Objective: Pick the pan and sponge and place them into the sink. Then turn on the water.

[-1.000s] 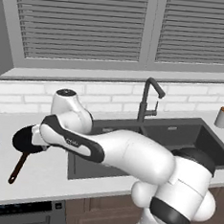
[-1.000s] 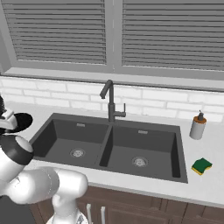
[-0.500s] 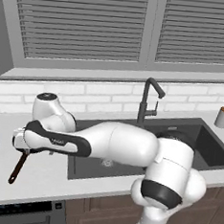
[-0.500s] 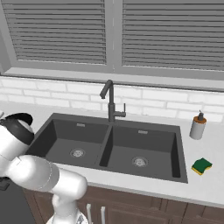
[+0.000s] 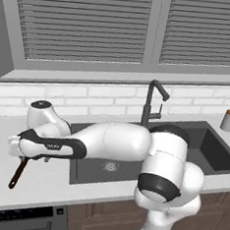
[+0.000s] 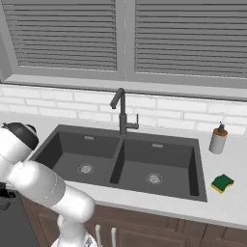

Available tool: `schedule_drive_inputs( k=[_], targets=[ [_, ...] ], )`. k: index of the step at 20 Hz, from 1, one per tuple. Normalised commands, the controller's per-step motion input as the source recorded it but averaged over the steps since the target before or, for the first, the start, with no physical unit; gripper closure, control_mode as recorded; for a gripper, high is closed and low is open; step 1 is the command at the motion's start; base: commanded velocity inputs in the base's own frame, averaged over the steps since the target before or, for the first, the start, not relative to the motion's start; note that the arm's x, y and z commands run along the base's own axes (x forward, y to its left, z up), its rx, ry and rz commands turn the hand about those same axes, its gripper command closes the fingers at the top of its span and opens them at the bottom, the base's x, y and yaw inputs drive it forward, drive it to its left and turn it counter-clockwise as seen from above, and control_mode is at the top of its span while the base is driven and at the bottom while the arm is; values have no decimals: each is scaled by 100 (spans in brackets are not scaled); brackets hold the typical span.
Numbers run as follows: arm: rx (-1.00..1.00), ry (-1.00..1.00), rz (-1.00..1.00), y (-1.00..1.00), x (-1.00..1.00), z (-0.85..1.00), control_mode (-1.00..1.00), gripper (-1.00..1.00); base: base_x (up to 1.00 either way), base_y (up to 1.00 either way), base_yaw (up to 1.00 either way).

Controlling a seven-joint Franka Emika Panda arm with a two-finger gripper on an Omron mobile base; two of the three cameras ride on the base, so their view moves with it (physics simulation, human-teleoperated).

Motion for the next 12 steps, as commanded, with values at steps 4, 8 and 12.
schedule_drive_inputs(
  k=[4,8,12],
  targets=[
    [0,0,0,33,18,-37,-100,-100,0,0,0],
    [-1,0,-3,38,22,-34,-100,-100,0,0,0],
    [0,0,-3,20,17,-25,-100,-100,0,0,0]
  ],
)
